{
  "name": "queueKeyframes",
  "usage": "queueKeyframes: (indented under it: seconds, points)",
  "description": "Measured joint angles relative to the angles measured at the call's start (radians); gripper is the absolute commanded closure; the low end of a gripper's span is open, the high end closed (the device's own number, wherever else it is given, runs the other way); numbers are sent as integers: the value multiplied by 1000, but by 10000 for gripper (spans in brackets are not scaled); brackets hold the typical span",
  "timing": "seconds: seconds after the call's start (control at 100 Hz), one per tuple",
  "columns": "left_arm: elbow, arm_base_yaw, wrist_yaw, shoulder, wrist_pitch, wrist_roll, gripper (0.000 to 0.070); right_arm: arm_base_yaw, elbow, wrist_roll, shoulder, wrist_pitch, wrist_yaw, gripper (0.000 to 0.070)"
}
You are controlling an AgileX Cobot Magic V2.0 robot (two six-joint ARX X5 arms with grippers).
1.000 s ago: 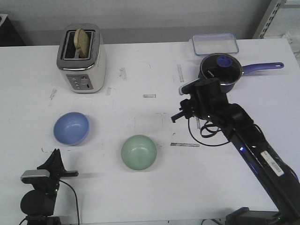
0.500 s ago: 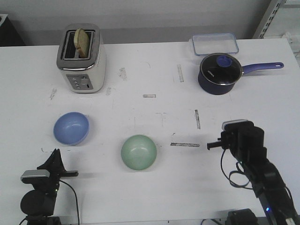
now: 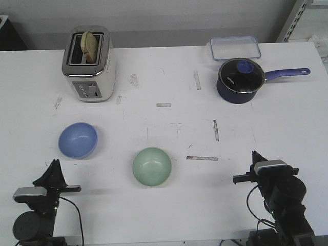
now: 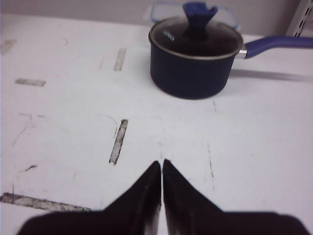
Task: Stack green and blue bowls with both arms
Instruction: 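Reach the left gripper to the light blue bowl and grasp its rim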
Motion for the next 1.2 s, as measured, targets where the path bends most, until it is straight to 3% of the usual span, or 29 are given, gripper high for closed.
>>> queueKeyframes:
  seconds: [0.25,0.5,0.63,0.76,0.93,1.07,1.2]
  points:
    - [376,1,-16,253,-137,77,699,0,0,0,9,0,0,700]
    - [768,11,-26,610,-317,102,681,0,0,0,9,0,0,700]
    - [906,50,-24,805,-465,121,496,0,0,0,9,-3,0,700]
    - [935,84,-25,978,-517,129,314,0,0,0,9,-7,0,700]
    - [930,116,-25,1137,-596,130,273,0,0,0,9,-7,0,700]
    - [930,132,-25,1267,-666,128,75,0,0,0,9,-7,0,700]
    - [930,137,-24,1372,-684,105,51,0,0,0,9,-7,0,700]
